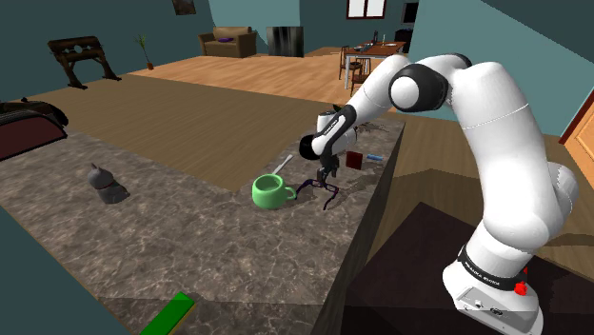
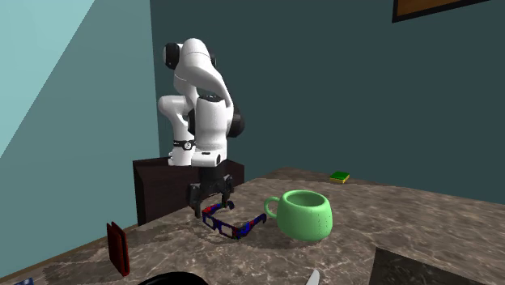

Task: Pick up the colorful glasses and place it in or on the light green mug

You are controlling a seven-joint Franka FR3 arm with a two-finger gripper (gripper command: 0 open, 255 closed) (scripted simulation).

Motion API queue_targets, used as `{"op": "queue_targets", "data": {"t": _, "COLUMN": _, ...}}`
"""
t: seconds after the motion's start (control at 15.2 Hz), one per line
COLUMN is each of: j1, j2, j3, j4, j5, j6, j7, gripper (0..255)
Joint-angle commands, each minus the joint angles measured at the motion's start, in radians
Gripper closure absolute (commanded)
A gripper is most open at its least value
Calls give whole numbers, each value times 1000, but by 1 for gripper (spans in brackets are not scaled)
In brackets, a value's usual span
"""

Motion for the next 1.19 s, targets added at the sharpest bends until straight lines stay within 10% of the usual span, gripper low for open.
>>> {"op": "queue_targets", "data": {"t": 0.0, "j1": -3, "j2": 25, "j3": 2, "j4": 9, "j5": 1, "j6": 17, "j7": -4, "gripper": 0}}
{"op": "queue_targets", "data": {"t": 0.79, "j1": -6, "j2": 76, "j3": 5, "j4": 23, "j5": 4, "j6": 53, "j7": -6, "gripper": 0}}
{"op": "queue_targets", "data": {"t": 0.86, "j1": -6, "j2": 76, "j3": 5, "j4": 23, "j5": 4, "j6": 53, "j7": -6, "gripper": 255}}
{"op": "queue_targets", "data": {"t": 1.12, "j1": -6, "j2": 76, "j3": 5, "j4": 23, "j5": 4, "j6": 53, "j7": -6, "gripper": 255}}
